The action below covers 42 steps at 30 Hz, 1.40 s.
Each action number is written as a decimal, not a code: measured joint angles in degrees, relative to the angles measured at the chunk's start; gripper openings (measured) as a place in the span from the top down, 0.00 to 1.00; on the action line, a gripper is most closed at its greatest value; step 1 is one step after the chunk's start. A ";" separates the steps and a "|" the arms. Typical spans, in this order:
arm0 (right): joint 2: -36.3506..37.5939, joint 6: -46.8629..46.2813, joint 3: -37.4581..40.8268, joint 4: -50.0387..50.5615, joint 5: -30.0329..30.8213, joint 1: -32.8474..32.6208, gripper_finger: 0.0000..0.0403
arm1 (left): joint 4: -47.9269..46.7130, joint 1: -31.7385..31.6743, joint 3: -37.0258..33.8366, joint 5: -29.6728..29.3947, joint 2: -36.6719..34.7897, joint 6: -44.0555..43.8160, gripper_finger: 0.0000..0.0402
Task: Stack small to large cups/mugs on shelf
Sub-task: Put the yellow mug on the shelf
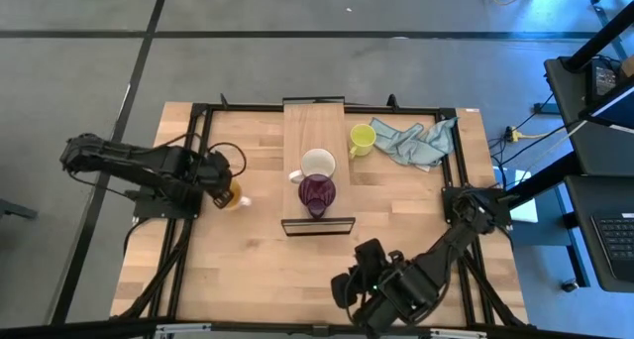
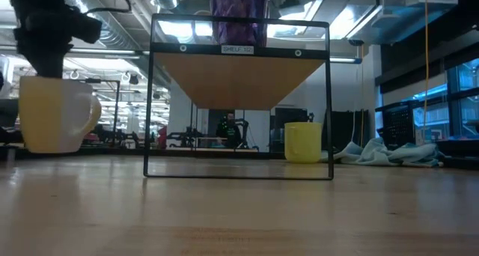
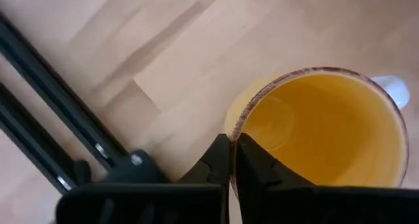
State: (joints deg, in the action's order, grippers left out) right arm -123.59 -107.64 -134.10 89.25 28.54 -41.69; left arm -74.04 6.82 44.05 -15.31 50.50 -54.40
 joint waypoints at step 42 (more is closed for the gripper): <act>-0.04 -4.31 0.00 -14.04 7.34 4.94 0.85 | 14.53 -32.45 -2.54 15.06 6.37 47.43 0.93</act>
State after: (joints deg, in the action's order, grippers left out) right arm -123.63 -111.95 -134.10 75.20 35.88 -36.75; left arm -59.51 -25.63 41.52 -0.25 56.87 -6.97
